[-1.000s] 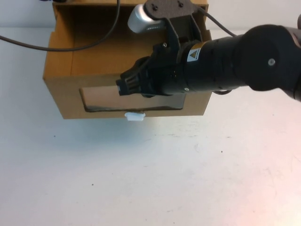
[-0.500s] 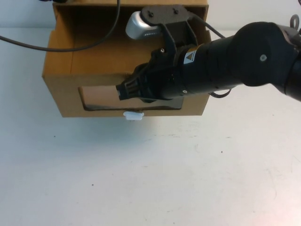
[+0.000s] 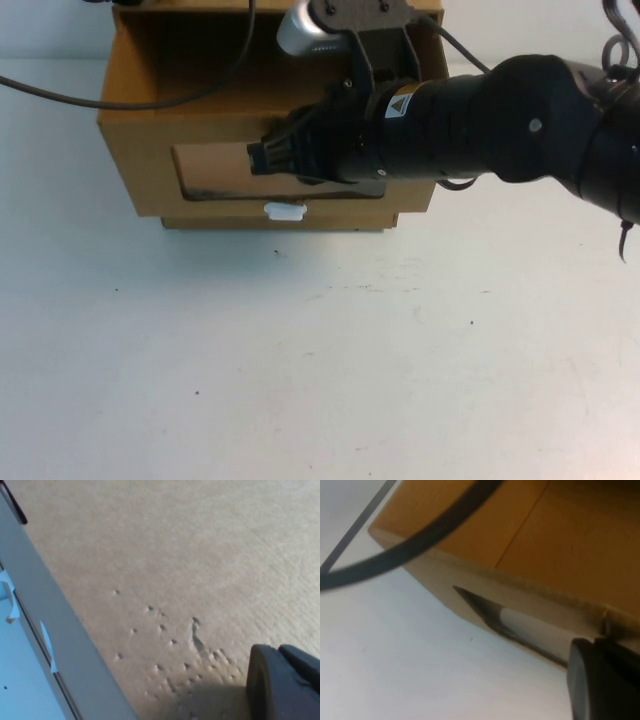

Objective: Close the shoe box
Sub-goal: Close the shoe box with your right arm

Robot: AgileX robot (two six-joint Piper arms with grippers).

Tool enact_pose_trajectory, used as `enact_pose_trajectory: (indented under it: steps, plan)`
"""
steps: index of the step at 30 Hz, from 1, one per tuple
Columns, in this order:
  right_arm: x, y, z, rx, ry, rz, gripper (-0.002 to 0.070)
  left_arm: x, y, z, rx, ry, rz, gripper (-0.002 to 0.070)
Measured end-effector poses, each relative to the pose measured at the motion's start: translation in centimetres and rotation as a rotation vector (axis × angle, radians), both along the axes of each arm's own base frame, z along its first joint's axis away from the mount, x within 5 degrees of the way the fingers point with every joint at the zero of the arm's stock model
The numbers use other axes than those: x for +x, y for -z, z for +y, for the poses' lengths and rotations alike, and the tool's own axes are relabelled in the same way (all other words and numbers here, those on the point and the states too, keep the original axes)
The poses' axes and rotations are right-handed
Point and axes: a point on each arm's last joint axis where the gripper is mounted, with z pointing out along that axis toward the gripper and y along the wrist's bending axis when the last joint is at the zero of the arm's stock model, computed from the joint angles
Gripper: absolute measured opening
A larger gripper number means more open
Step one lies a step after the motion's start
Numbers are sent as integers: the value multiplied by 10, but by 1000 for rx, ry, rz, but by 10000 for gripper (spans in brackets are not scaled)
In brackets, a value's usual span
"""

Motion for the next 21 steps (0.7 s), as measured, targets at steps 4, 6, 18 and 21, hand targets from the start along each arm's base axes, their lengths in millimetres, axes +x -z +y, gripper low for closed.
enact_pose_trajectory:
  steps: [4, 6, 18, 21]
  plan:
    - [17, 4, 2, 32, 49, -40, -11, 0, 0, 0, 0, 0, 0, -2]
    - [25, 3, 3, 46, 66, -60, -11, 0, 0, 0, 0, 0, 0, -2]
    - [70, -4, 16, 81, 98, -93, -11, 0, 0, 0, -3, -4, -5, -2]
    - [79, -3, 17, 90, 109, -99, -12, 0, 0, 0, -3, -4, -5, -2]
